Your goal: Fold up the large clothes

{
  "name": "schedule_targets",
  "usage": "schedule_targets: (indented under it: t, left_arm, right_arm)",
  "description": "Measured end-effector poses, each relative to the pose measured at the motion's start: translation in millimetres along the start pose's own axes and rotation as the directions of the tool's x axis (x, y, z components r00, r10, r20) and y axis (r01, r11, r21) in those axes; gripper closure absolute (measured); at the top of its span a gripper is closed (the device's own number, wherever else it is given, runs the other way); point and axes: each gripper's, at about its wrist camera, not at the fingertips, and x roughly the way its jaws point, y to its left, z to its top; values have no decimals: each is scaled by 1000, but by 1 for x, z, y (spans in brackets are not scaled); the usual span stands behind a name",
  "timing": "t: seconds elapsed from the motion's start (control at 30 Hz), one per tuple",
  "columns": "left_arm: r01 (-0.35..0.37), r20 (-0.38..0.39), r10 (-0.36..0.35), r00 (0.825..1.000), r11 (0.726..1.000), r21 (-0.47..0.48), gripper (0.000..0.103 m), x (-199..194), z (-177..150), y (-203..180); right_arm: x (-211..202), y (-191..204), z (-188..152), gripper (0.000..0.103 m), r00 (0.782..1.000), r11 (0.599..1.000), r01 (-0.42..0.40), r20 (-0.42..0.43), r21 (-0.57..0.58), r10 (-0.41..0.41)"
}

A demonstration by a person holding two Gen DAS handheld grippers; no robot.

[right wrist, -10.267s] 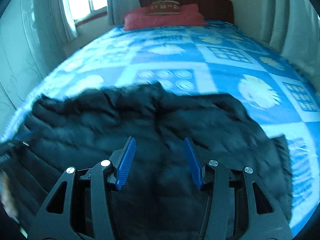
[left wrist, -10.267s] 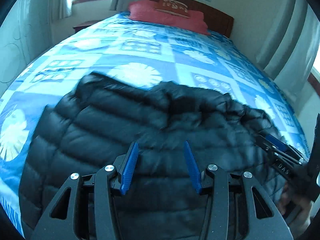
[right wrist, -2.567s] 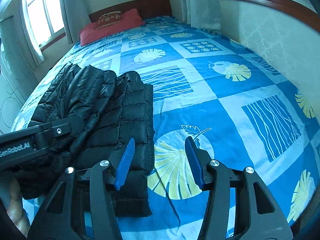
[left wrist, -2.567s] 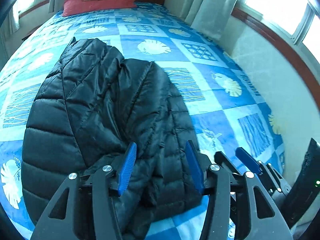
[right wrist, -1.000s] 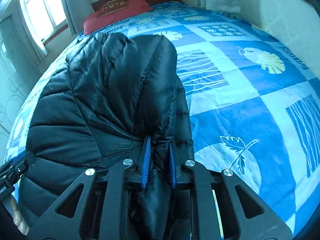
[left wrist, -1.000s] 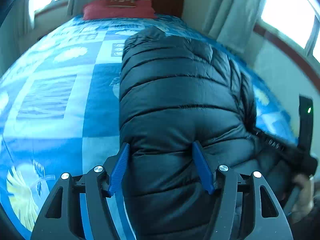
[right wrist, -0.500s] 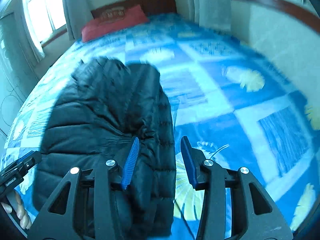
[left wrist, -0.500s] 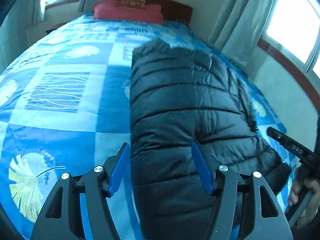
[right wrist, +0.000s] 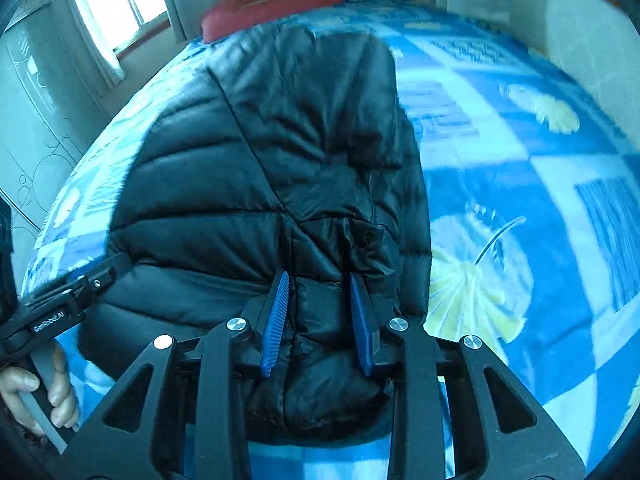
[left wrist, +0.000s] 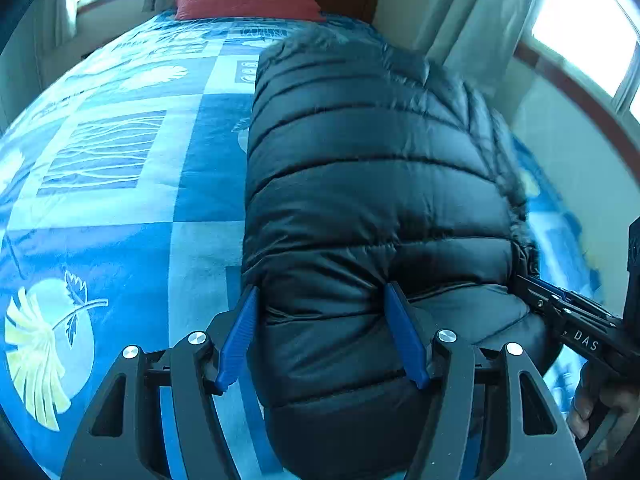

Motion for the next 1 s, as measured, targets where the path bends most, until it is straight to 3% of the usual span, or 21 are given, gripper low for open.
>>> schedule_targets:
  t: [0.1,0.33,0.53,0.67,0.77,0.93,1.0]
  left_arm:
    - [-12,-2,12,1000,1000,-2,40,9,-5,1]
    - [39,25,-38,999,999,-30,41,-31,2,15]
    - [43,144,-37,989,998,-42,41,-58,49,22]
    - [38,182,-30,983,998,-40,41,-43,92,18]
    - [51,180,-42,983,998,-47,41,-28,105,12]
    - [71,102,-63,993,995,-73,41,15,104,3]
    - [65,110,-56,992,995,-80,38,26,98,3]
  right_arm:
    - [3,0,-6,74,1000,1000,7,26,11,-7]
    - [-40,14,6,70,999,999,39,2,-7,-39]
    - [-83,33,67,64,986,1000,7,165,-29,-2]
    - [-59,36,117,64,978,999,-32,204,-19,35]
    - [-25,31,138,64,981,999,-25,190,-41,33]
    - [29,15,135,66,991,998,7,133,-66,2]
    - [41,7,128,66,992,998,7,130,-55,0]
